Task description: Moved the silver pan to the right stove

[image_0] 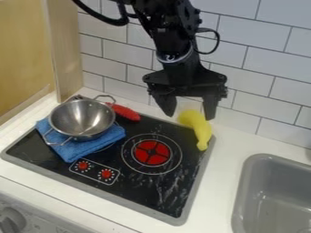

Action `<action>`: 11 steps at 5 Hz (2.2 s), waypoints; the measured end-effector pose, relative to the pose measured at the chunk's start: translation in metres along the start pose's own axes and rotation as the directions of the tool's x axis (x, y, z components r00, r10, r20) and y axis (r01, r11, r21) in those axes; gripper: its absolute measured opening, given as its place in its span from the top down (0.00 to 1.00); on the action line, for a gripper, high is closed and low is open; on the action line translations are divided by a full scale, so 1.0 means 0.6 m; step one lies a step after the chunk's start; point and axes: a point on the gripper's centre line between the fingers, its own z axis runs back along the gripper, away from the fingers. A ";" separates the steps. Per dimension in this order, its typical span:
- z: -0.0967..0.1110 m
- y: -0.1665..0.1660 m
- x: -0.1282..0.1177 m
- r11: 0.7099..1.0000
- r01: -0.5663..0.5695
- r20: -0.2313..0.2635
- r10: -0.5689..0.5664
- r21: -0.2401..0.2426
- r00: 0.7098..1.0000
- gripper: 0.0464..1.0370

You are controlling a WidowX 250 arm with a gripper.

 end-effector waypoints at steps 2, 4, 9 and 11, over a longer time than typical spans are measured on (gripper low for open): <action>-0.004 0.035 -0.043 0.995 -0.002 -0.079 0.010 0.101 0.997 0.04; 0.041 0.080 -0.055 0.965 0.007 -0.077 0.013 0.260 0.997 0.04; -0.028 0.202 -0.048 0.947 -0.049 -0.185 0.112 0.319 0.976 0.04; -0.025 0.220 -0.043 0.939 -0.081 -0.156 0.140 0.335 0.978 0.40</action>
